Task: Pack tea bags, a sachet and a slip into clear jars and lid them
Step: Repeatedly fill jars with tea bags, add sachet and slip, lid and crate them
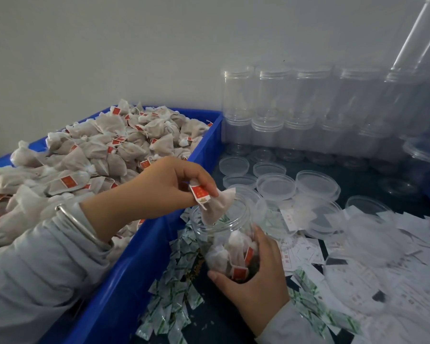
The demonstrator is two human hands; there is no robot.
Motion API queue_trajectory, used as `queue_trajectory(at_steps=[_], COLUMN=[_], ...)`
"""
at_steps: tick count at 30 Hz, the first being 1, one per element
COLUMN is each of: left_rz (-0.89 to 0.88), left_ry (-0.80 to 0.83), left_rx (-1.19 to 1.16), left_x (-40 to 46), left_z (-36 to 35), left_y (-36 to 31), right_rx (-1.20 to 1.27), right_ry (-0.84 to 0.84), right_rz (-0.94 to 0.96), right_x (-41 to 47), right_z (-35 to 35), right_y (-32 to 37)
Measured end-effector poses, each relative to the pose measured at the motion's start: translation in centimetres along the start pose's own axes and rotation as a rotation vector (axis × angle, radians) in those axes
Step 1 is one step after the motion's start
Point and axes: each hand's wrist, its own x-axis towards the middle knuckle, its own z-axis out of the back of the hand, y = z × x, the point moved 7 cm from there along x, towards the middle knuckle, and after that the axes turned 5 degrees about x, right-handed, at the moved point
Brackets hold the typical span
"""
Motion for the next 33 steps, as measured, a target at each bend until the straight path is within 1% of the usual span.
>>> queue_trajectory(at_steps=[2, 7, 10, 11, 12, 14, 15, 16, 17, 19, 21, 22, 23, 25, 26, 27, 28, 29, 30, 31, 33], left_rz=[-0.008, 0.031, 0.023, 0.018, 0.019, 0.063, 0.090, 0.113, 0.138, 0.194, 0.222, 0.189, 0.144, 0.088, 0.111, 0.154, 0.194, 0.224, 0.251, 0.272, 0.286], left_ry=[0.031, 0.021, 0.010, 0.006, 0.005, -0.009, -0.037, -0.072, -0.106, -0.143, -0.118, -0.063, 0.035, 0.317, 0.456, 0.583, 0.698, 0.793, 0.852, 0.872, 0.863], left_rx=[0.043, -0.017, 0.093, 0.077, -0.011, -0.269, -0.348, -0.364, -0.336, -0.200, 0.025, 0.220, 0.457, 0.862, 0.996, 1.072, 1.101, 1.088, 1.064, 1.053, 1.078], left_x=[0.0, 0.1, 0.3, 0.3, 0.4, 0.5, 0.6, 0.8, 0.9, 1.1, 1.2, 1.4, 1.6, 1.7, 1.4, 1.1, 0.7, 0.5, 0.3, 0.4, 0.8], left_z=[-0.2, -0.2, -0.4, -0.5, -0.5, -0.5, -0.3, -0.1, 0.1, 0.1, -0.4, -0.8, -1.7, -4.5, -5.7, -6.7, -7.5, -8.1, -8.5, -8.6, -8.4], left_y=[-0.1, 0.4, 0.6, 0.6, 0.5, 0.5, 0.7, 1.0, 1.5, 2.4, 2.7, 2.5, 2.3, 2.7, 3.4, 4.2, 4.9, 5.4, 5.8, 6.0, 6.2], right_rx=[-0.004, -0.002, -0.008, -0.007, -0.003, 0.027, 0.051, 0.072, 0.085, 0.106, 0.142, 0.166, 0.183, 0.202, 0.212, 0.220, 0.223, 0.223, 0.218, 0.207, 0.189], right_ry=[0.007, 0.013, 0.006, 0.002, -0.006, -0.033, -0.051, -0.071, -0.096, -0.167, -0.239, -0.252, -0.250, -0.230, -0.233, -0.249, -0.270, -0.286, -0.291, -0.292, -0.286], right_rz=[0.005, 0.017, 0.010, 0.011, 0.016, 0.026, 0.025, 0.025, 0.028, 0.045, 0.073, 0.079, 0.074, 0.031, 0.007, -0.010, -0.020, -0.029, -0.036, -0.039, -0.036], right_x=[0.0, 0.0, -0.1, -0.1, -0.1, 0.0, 0.0, 0.0, 0.0, 0.0, 0.0, 0.1, 0.3, 0.5, 0.6, 0.6, 0.6, 0.6, 0.5, 0.5, 0.5], right_z=[-0.1, -0.1, -0.1, 0.0, 0.1, 0.3, 0.4, 0.6, 0.7, 1.2, 1.9, 2.0, 2.0, 1.9, 1.8, 1.9, 2.0, 2.2, 2.2, 2.2, 2.1], right_y=[0.1, 0.1, 0.2, 0.3, 0.4, 0.5, 0.6, 0.6, 0.7, 1.1, 1.2, 1.1, 0.9, 0.5, 0.3, 0.1, 0.0, 0.0, 0.1, 0.1, 0.0])
